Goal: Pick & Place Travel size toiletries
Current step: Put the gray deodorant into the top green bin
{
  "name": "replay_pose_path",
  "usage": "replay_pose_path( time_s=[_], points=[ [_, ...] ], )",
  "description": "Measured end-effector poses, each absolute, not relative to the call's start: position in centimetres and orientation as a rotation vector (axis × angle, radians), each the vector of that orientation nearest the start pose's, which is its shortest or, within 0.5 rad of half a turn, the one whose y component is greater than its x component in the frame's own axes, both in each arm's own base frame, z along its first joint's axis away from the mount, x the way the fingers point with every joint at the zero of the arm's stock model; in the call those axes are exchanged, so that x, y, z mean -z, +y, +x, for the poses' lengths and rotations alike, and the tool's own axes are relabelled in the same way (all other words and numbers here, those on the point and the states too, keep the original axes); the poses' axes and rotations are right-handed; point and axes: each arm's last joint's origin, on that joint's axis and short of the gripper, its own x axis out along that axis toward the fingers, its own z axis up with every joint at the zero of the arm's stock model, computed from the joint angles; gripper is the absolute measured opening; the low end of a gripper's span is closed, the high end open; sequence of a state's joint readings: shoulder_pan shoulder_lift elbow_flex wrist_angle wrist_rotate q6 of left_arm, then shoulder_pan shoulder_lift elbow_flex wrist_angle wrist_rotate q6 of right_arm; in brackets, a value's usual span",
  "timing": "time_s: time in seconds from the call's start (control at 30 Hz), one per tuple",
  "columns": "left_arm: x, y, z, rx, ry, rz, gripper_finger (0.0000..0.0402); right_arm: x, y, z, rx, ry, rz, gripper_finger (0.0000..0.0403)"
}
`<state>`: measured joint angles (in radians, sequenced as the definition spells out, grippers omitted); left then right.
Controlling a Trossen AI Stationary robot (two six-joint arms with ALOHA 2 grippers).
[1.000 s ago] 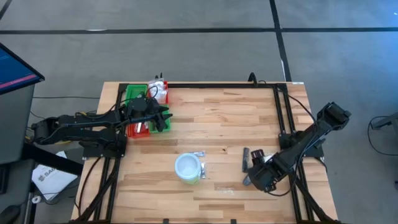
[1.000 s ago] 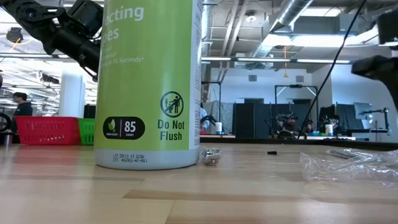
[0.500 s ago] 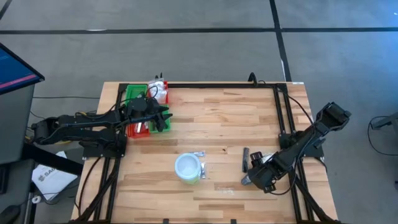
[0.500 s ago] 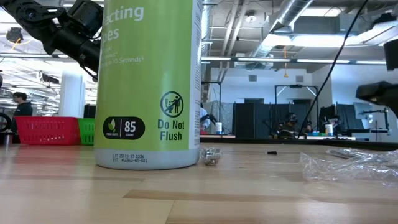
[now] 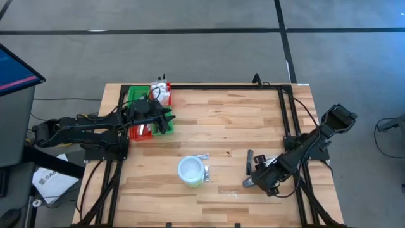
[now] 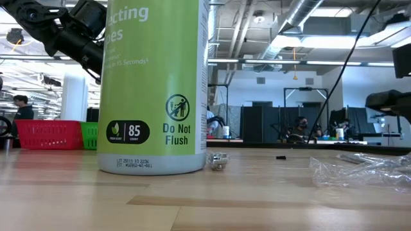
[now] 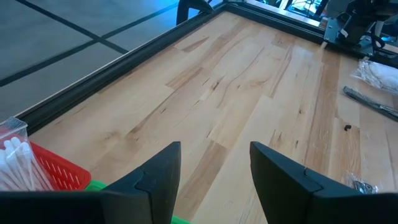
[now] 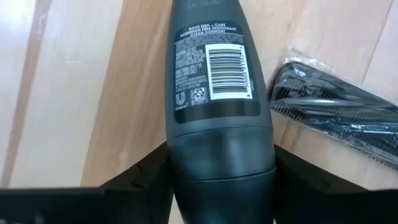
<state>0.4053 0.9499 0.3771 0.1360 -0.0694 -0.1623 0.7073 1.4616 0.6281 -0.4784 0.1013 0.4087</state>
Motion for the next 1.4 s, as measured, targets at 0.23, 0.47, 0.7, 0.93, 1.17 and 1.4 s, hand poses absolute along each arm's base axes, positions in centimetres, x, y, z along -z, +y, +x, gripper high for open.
replay_pose_path(
  time_s=[0.23, 0.47, 0.7, 0.93, 1.17, 1.4],
  points=[
    [-19.5, 7.8, 17.6, -0.501, 0.396, -0.231, 0.0184, -13.2, 14.1, 17.7, -0.285, 1.321, -0.110, 0.0189],
    [-19.5, 7.8, 17.6, -0.501, 0.396, -0.231, 0.0184, -14.9, 14.3, 19.0, -0.276, 1.294, -0.082, 0.0189],
    [-19.5, 7.8, 17.6, -0.500, 0.396, -0.231, 0.0184, -17.2, 13.9, 20.3, -0.190, 1.300, -0.112, 0.0189],
    [-19.5, 7.8, 17.6, -0.498, 0.396, -0.231, 0.0184, -19.5, 12.3, 22.0, -0.072, 1.278, -0.185, 0.0189],
    [-19.5, 7.8, 17.6, -0.496, 0.394, -0.231, 0.0184, -21.2, 9.9, 24.4, 0.005, 1.194, -0.239, 0.0189],
    [-19.6, 7.8, 17.6, -0.497, 0.387, -0.230, 0.0184, -22.7, 6.7, 27.2, 0.029, 1.052, -0.306, 0.0189]
  ],
)
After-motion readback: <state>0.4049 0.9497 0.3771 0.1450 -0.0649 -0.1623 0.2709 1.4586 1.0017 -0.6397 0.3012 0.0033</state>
